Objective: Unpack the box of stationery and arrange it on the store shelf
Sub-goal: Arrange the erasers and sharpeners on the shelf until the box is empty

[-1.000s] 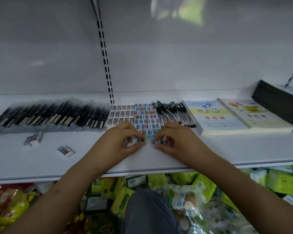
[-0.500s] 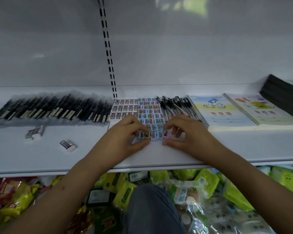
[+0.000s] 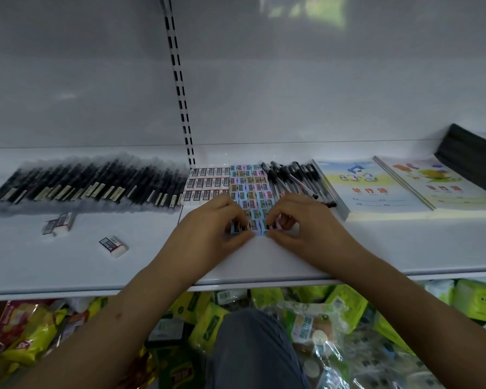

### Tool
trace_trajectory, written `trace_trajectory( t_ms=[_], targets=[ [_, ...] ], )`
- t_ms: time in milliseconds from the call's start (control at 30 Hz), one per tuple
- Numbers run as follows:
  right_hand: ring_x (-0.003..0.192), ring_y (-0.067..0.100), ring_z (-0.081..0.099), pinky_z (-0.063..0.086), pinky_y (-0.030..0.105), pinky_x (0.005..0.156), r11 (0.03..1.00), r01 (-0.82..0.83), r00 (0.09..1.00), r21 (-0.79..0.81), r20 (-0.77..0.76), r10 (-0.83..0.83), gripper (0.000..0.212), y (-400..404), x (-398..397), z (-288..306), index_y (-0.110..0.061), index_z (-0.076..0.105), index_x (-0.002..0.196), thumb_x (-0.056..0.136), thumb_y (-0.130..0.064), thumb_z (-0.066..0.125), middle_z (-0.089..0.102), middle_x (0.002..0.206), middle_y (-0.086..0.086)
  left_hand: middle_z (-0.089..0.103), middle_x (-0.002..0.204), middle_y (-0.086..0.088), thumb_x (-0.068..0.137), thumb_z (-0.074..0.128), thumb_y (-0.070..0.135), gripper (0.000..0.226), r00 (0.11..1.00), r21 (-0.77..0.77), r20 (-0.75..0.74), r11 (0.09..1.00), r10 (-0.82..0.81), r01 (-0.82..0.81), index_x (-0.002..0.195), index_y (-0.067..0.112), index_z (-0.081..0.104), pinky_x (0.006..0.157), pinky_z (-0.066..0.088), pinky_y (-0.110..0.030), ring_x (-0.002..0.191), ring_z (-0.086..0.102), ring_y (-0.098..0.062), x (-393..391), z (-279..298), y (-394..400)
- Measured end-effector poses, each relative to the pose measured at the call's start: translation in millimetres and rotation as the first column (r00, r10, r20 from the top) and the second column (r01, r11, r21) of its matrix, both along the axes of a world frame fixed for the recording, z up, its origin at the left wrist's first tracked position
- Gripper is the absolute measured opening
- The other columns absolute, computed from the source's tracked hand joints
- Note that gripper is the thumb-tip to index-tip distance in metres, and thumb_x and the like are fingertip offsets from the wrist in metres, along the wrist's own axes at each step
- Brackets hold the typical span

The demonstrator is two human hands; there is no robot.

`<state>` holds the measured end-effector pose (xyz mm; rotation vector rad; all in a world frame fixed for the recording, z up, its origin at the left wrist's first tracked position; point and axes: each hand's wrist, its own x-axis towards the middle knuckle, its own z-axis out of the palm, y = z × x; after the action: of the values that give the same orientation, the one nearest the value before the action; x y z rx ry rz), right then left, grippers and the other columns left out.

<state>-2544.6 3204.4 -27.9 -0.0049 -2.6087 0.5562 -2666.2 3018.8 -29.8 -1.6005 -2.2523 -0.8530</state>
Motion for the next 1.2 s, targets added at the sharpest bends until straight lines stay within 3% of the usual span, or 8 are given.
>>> trace_trajectory(
  t_ms=[267, 467, 567, 633, 733, 867, 1033, 1200],
  targets=[
    [0.082, 0.004, 0.055, 0.044, 0.011, 0.073, 0.998, 0.013, 1.0, -0.054, 0.006, -0.013, 0.02, 1, 2, 0, -0.024, 0.064, 0.096, 0.081, -0.027, 0.077, 0.055, 0.098, -0.009, 0.05, 0.099, 0.014, 0.083, 0.068, 0.048, 0.03, 0.999, -0.037, 0.039, 0.999, -0.009, 0.01, 0.102, 0.026, 0.068, 0.073, 0.051, -0.031, 0.082, 0.053, -0.004, -1, 4, -5],
    [0.088, 0.002, 0.051, 0.045, 0.02, 0.081, 0.994, 0.108, 0.989, 0.009, -0.102, -0.107, 0.024, -9, 10, 5, -0.021, 0.06, 0.109, 0.09, -0.034, 0.066, 0.049, 0.108, -0.011, 0.05, 0.109, 0.016, 0.091, 0.051, 0.059, 0.038, 0.992, 0.027, 0.023, 0.992, 0.123, -0.123, 0.114, 0.032, 0.063, 0.084, 0.037, -0.008, 0.098, 0.049, 0.002, -16, 21, -58],
    [0.096, 0.006, 0.051, 0.043, 0.023, 0.088, 0.998, -0.021, 0.995, 0.053, -0.096, 0.026, 0.025, -27, -6, 14, -0.019, 0.062, 0.117, 0.092, -0.021, 0.064, 0.05, 0.112, -0.01, 0.054, 0.11, 0.007, 0.088, 0.055, 0.052, 0.038, 0.939, 0.067, 0.015, 0.936, 0.344, -0.344, 0.112, 0.025, 0.067, 0.089, 0.038, -0.024, 0.106, 0.052, -0.013, -42, 17, -116],
    [0.115, 0.008, 0.048, 0.037, 0.021, 0.097, 0.985, -0.154, 0.988, 0.073, 0.033, 0.152, 0.034, -47, -28, 20, -0.023, 0.059, 0.128, 0.094, -0.022, 0.062, 0.053, 0.127, -0.009, 0.056, 0.115, 0.002, 0.082, 0.052, 0.066, 0.054, 0.858, -0.042, 0.008, 0.858, 0.513, -0.512, 0.116, 0.026, 0.067, 0.092, 0.039, -0.036, 0.11, 0.049, -0.023, -54, 8, -153],
    [0.126, 0.017, 0.044, 0.037, 0.033, 0.106, 0.952, -0.282, 0.946, 0.121, 0.198, 0.255, 0.046, -69, -64, 19, -0.022, 0.053, 0.137, 0.093, -0.026, 0.065, 0.051, 0.138, -0.003, 0.052, 0.119, 0.006, 0.077, 0.05, 0.082, 0.069, 0.819, -0.212, 0.109, 0.818, 0.563, -0.534, 0.122, 0.032, 0.065, 0.095, 0.037, -0.033, 0.113, 0.045, -0.018, -55, -1, -180],
    [0.125, 0.018, 0.043, 0.036, 0.033, 0.106, 0.966, -0.225, 0.92, 0.128, 0.355, 0.168, 0.044, -74, -86, 19, -0.023, 0.056, 0.134, 0.092, -0.031, 0.065, 0.054, 0.133, -0.001, 0.051, 0.11, 0.01, 0.084, 0.068, 0.049, 0.045, 0.862, -0.2, 0.173, 0.874, 0.477, -0.443, 0.123, 0.026, 0.066, 0.081, 0.04, -0.016, 0.094, 0.052, -0.002, -49, 6, -170],
    [0.121, 0.012, 0.049, 0.038, 0.026, 0.102, 0.968, -0.234, 0.902, 0.093, 0.391, 0.18, 0.049, -72, -78, 33, -0.025, 0.054, 0.136, 0.089, -0.03, 0.069, 0.052, 0.137, -0.005, 0.057, 0.106, 0.014, 0.082, 0.07, 0.052, 0.035, 0.901, -0.184, 0.246, 0.93, 0.356, -0.317, 0.113, 0.035, 0.068, 0.078, 0.045, -0.015, 0.091, 0.056, 0.001, -42, 12, -150],
    [0.099, 0.006, 0.05, 0.039, 0.02, 0.085, 0.969, -0.211, 0.914, 0.131, 0.377, 0.148, 0.046, -76, -76, 37, -0.023, 0.056, 0.134, 0.09, -0.02, 0.068, 0.059, 0.129, 0.0, 0.06, 0.075, 0.01, 0.081, 0.069, 0.058, 0.026, 0.906, -0.249, 0.141, 0.9, 0.399, -0.357, 0.079, 0.034, 0.06, 0.056, 0.04, -0.015, 0.068, 0.055, -0.002, -40, 19, -126]
  ],
)
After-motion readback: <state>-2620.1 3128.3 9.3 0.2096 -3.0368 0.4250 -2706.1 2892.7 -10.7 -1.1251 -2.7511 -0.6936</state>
